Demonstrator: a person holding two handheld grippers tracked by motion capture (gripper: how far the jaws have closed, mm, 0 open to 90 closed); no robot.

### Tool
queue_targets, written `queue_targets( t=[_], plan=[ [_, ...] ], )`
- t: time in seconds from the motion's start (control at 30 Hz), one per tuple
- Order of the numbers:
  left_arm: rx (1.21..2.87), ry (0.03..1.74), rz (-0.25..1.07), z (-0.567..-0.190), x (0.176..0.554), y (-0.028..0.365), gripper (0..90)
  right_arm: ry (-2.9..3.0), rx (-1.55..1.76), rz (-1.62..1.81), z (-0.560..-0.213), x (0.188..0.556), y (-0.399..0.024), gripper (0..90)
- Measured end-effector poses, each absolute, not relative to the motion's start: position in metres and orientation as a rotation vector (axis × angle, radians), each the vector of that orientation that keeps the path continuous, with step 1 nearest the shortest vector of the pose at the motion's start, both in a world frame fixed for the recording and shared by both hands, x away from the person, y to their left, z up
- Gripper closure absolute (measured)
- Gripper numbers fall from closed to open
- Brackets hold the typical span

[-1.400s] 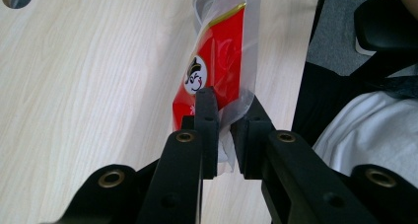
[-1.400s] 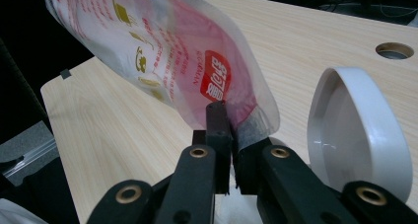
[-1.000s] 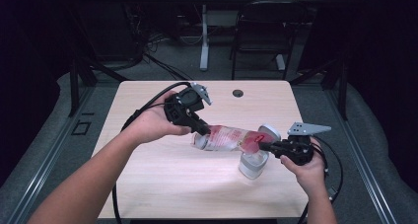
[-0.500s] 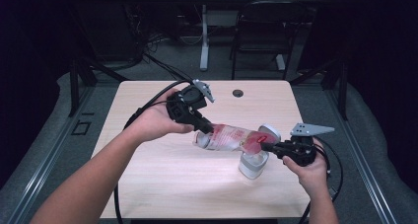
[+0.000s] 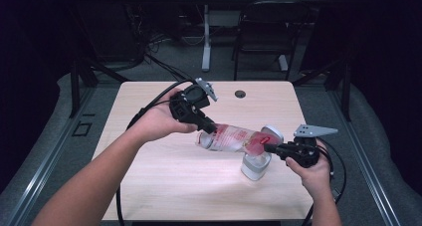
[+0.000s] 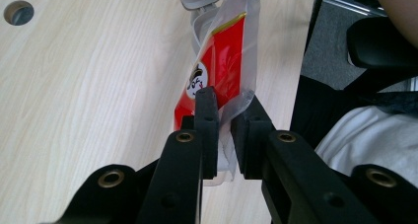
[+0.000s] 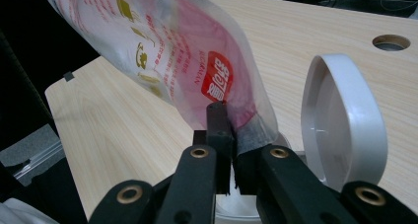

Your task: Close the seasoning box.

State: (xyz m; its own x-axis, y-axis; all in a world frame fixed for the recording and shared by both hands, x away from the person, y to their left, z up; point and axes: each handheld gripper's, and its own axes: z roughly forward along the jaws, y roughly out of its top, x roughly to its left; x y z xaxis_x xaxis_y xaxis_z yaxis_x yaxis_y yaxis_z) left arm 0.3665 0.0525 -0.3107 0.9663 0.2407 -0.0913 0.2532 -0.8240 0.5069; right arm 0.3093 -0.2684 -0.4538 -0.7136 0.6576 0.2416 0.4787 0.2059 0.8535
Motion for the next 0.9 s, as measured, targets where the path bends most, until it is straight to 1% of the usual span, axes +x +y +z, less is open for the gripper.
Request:
queue_targets(
  t=[0.37,0.9],
  plan=[
    [2.573,0.346,-0.031,-0.3098,0.3699,0.0496,81.8,2.292,1.111,1.517,-0.455,0.3106,-0.2709,88.2],
    [2.576,0.348,-0.04,-0.3087,0.3628,0.0466,82.7,2.296,1.123,1.517,-0.4529,0.3066,-0.2732,87.8]
  ],
)
